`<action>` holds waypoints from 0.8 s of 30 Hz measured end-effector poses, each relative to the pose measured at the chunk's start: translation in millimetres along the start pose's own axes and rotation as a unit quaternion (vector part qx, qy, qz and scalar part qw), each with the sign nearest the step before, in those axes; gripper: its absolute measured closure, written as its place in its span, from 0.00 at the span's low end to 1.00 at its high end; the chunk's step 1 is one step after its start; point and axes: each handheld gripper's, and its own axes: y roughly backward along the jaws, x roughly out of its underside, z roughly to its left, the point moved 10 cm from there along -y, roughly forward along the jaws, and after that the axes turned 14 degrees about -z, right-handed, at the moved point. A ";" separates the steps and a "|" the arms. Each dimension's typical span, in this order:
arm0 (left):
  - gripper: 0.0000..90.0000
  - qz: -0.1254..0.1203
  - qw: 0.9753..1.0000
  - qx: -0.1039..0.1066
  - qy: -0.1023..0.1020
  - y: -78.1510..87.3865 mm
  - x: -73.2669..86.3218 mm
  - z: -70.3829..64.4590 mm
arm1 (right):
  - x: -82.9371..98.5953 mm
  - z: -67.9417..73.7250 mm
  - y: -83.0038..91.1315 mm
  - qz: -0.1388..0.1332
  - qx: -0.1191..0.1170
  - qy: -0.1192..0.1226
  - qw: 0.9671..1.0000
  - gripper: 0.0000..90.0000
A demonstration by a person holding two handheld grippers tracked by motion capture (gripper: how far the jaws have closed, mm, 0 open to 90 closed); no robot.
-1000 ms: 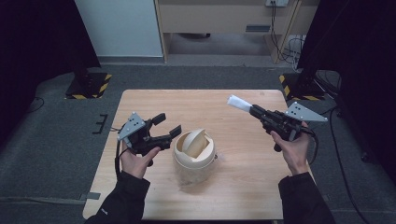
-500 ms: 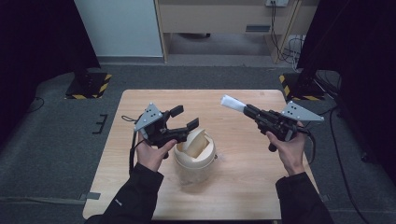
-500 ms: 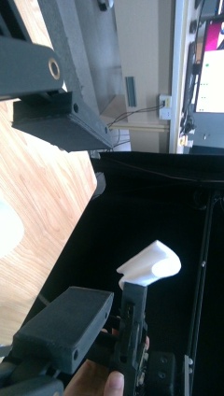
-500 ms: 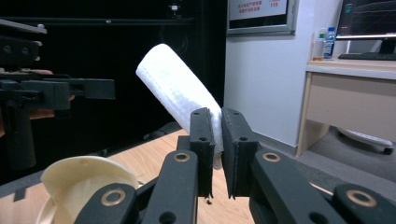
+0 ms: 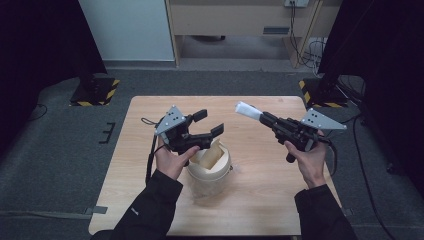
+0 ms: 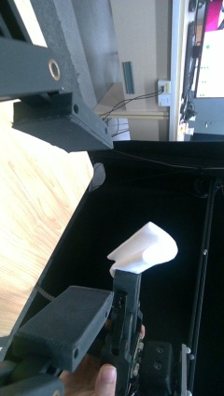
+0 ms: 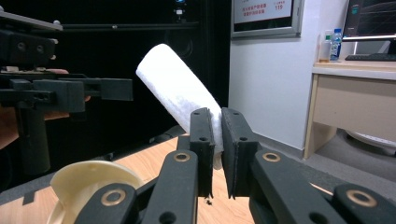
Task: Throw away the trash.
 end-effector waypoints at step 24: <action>0.30 0.005 1.000 0.026 0.003 -36.5 0.4 -19.7 | 3.0 13.5 -3.0 0.001 -0.024 -0.009 1.000 0.93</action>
